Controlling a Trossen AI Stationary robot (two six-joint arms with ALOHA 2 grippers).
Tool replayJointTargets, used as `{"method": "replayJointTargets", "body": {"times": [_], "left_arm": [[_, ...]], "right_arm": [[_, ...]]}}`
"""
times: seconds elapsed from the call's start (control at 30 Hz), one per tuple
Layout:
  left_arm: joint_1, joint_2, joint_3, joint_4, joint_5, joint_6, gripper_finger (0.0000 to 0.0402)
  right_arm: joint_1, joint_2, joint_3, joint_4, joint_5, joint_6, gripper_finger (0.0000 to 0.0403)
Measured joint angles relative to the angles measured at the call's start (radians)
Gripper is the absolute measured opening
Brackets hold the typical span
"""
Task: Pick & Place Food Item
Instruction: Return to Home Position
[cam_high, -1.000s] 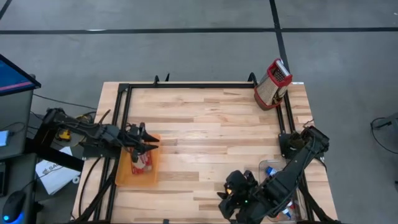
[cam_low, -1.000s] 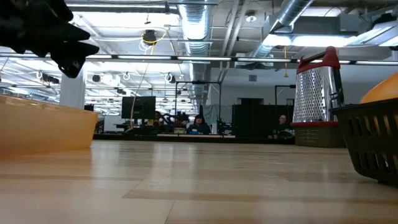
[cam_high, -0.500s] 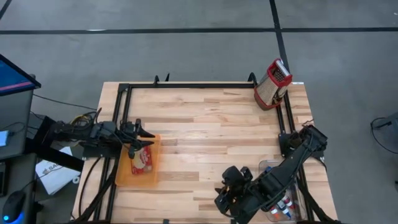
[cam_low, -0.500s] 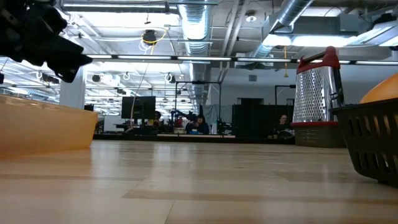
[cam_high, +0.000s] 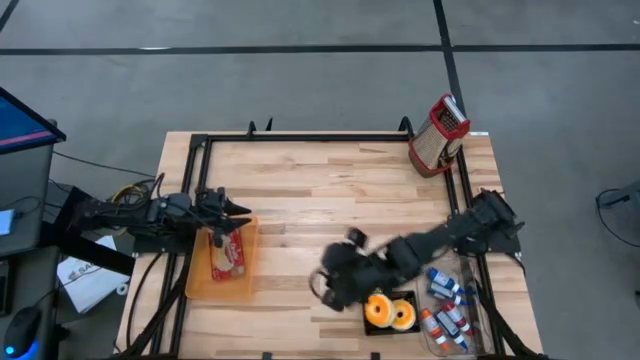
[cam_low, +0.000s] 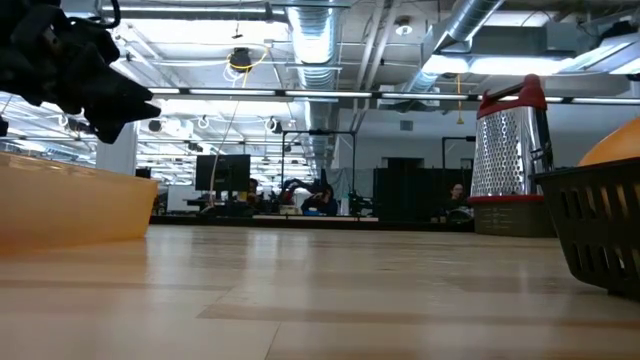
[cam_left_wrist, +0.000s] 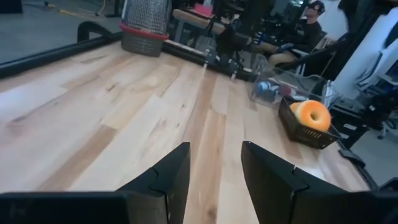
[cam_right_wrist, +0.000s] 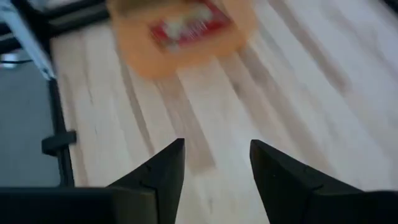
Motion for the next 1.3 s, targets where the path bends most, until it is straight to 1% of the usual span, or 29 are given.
{"method": "replayJointTargets", "body": {"times": [0.03,0.1,0.2,0.27,0.3,0.43,0.53,0.57,0.6,0.67,0.73,0.87,0.97,1.03,1.17,1.3], "left_arm": [[0.0,0.009,0.0,0.005,0.0,-0.001,0.014],[0.0,0.026,-0.001,0.013,0.0,-0.003,0.014],[0.0,0.05,-0.001,0.032,0.0,-0.003,0.014],[0.0,0.065,-0.001,0.031,0.0,-0.004,0.014],[0.0,0.073,-0.001,0.035,0.0,-0.004,0.014],[0.0,0.101,-0.001,0.043,0.0,-0.004,0.014],[0.0,0.119,-0.001,0.048,0.0,-0.004,0.014],[0.0,0.122,-0.001,0.047,0.0,-0.004,0.014],[0.0,0.125,-0.001,0.043,0.0,-0.004,0.014],[0.0,0.137,0.0,0.05,0.0,-0.004,0.014],[0.0,0.146,0.0,0.046,0.0,-0.004,0.014],[0.0,0.16,0.0,0.05,0.0,-0.004,0.014],[0.0,0.168,0.0,0.048,0.0,-0.004,0.014],[0.0,0.17,0.0,0.048,0.0,-0.004,0.014],[0.0,0.173,0.0,0.05,0.0,-0.004,0.014],[0.0,0.172,0.0,0.052,0.0,-0.004,0.014]], "right_arm": [[-0.029,0.0,-0.016,0.071,-0.026,-0.087,0.0173],[-0.09,0.0,-0.065,0.241,-0.115,-0.257,0.0169],[-0.18,0.002,-0.145,0.515,-0.315,-0.472,0.0164],[-0.243,0.002,-0.194,0.668,-0.454,-0.564,0.0161],[-0.272,0.002,-0.211,0.714,-0.514,-0.601,0.016],[-0.36,-0.004,-0.214,0.727,-0.672,-0.738,0.0153],[-0.412,-0.07,-0.247,0.74,-0.786,-0.78,0.0149],[-0.425,-0.112,-0.274,0.768,-0.8,-0.79,0.0148],[-0.432,-0.164,-0.315,0.785,-0.797,-0.81,0.0147],[-0.434,-0.276,-0.437,0.9,-0.75,-0.855,0.0146],[-0.436,-0.383,-0.606,1.031,-0.71,-0.886,0.0146],[-0.442,-0.566,-0.956,1.324,-0.652,-0.895,0.0149],[-0.443,-0.682,-1.168,1.459,-0.582,-0.897,0.0152],[-0.445,-0.743,-1.283,1.516,-0.543,-0.898,0.0154],[-0.459,-0.864,-1.466,1.661,-0.485,-0.898,0.0155],[-0.482,-0.97,-1.607,1.695,-0.445,-0.897,0.0154]]}}
